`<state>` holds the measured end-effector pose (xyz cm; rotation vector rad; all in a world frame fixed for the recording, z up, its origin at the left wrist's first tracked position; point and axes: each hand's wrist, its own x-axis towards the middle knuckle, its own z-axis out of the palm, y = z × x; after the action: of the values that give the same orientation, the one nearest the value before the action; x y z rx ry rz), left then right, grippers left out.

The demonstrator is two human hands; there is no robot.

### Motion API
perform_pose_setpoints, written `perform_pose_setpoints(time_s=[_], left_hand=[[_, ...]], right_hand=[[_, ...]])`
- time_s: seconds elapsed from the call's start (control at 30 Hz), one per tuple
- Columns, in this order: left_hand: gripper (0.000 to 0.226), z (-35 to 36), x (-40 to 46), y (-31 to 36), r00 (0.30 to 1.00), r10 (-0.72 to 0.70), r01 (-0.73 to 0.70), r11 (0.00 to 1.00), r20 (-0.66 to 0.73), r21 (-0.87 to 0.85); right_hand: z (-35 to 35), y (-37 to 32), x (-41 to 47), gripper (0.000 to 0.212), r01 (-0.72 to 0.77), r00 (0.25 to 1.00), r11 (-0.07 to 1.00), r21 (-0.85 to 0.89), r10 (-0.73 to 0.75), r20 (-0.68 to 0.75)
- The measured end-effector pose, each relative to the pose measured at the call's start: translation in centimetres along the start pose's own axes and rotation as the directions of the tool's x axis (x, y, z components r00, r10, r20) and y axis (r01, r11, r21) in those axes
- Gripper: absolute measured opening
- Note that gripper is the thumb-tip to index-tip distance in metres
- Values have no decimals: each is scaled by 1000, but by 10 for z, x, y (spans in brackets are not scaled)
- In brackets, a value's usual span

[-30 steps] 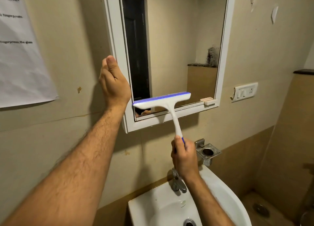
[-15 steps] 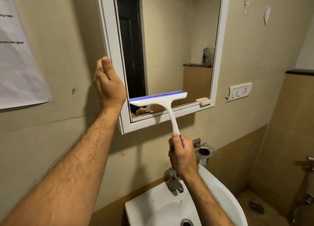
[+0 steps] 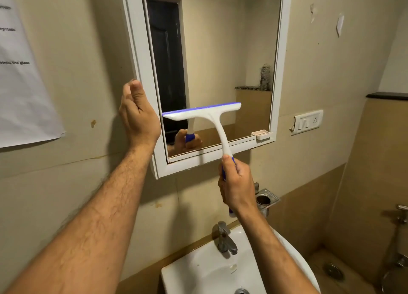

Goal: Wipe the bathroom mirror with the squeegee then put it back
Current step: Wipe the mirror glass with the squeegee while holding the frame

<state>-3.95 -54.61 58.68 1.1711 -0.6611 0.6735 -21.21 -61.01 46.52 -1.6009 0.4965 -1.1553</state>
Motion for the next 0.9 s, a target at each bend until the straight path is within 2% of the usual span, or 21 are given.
perform_pose_setpoints(time_s=[0.2, 0.5, 0.67, 0.8, 0.9], left_hand=[[50, 2, 2, -2, 1000, 0, -1, 999, -16, -36], [54, 0, 0, 0, 1000, -9, 9, 1000, 1, -7], [52, -1, 0, 1, 1000, -17, 16, 1000, 5, 18], [50, -3, -2, 4, 999, -53, 53, 997, 5, 62], [48, -6, 1, 10, 996, -91, 89, 992, 23, 95]], right_hand=[[-3, 49, -39, 44, -83, 996, 996, -11, 83, -25], [1, -10, 7, 58, 66, 997, 998, -2, -66, -38], [-2, 16, -9, 43, -4, 999, 1000, -7, 3, -36], [-8, 41, -25, 45, -31, 999, 999, -19, 31, -40], [-13, 23, -10, 44, 9, 1000, 1000, 15, -9, -17]])
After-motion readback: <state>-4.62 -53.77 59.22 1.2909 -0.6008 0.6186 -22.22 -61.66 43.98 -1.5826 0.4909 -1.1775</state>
